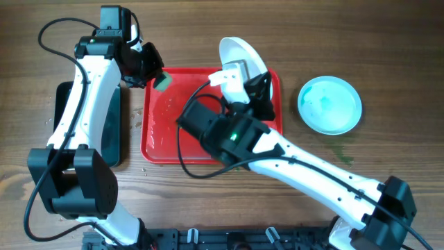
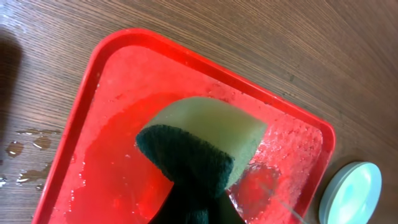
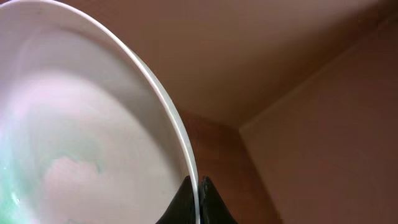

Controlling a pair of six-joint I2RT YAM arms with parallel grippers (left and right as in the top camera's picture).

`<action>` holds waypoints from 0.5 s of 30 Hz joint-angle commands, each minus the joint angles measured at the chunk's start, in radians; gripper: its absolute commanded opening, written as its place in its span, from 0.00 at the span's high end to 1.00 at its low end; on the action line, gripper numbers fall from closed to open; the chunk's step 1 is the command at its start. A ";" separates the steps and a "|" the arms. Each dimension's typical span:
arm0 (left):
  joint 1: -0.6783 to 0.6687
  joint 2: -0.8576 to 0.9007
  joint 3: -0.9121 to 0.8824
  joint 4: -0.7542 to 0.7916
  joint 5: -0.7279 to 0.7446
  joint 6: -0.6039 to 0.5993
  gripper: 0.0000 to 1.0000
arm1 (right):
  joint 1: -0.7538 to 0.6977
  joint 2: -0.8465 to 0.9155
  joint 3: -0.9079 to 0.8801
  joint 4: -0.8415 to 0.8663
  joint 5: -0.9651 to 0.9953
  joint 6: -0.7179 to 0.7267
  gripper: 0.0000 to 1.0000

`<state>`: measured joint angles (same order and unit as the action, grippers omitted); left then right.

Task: Clean dirty plates on tray and stack at the side
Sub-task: 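Carry the third plate right and stack it on the plate pile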

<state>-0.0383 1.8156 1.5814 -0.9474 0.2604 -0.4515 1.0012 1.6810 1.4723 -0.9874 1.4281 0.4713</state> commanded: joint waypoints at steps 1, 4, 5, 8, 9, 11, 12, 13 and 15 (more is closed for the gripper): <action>-0.005 0.003 -0.001 0.001 -0.024 -0.010 0.96 | 0.010 -0.010 -0.001 0.005 0.082 0.000 0.96; -0.005 0.003 -0.001 0.005 -0.039 -0.010 0.96 | -0.018 -0.010 -0.001 -0.011 -0.190 -0.004 0.96; -0.006 0.003 -0.001 0.003 -0.054 -0.009 0.96 | -0.058 -0.010 -0.001 -0.016 -0.341 -0.003 0.96; -0.025 0.004 -0.011 0.006 -0.111 -0.029 0.96 | -0.227 -0.019 -0.001 -0.019 -0.729 -0.001 0.95; -0.035 0.004 -0.011 0.018 -0.142 -0.060 0.96 | -0.299 -0.021 -0.001 -0.016 -0.855 -0.005 0.96; -0.058 0.004 -0.011 0.053 -0.166 -0.063 0.96 | -0.488 -0.021 -0.001 -0.009 -1.134 -0.062 0.95; -0.068 0.004 -0.011 0.061 -0.179 -0.063 0.96 | -0.562 -0.021 -0.001 -0.010 -1.217 -0.078 0.96; -0.083 0.004 -0.011 0.067 -0.208 -0.063 0.96 | -0.681 -0.021 -0.001 -0.024 -1.302 -0.075 0.96; -0.095 0.004 -0.011 0.073 -0.237 -0.063 0.96 | -0.865 -0.019 -0.001 -0.047 -1.363 -0.069 0.96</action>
<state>-0.1123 1.8156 1.5757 -0.8871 0.1009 -0.4950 0.3473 1.6806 1.4723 -1.0130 0.3305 0.4191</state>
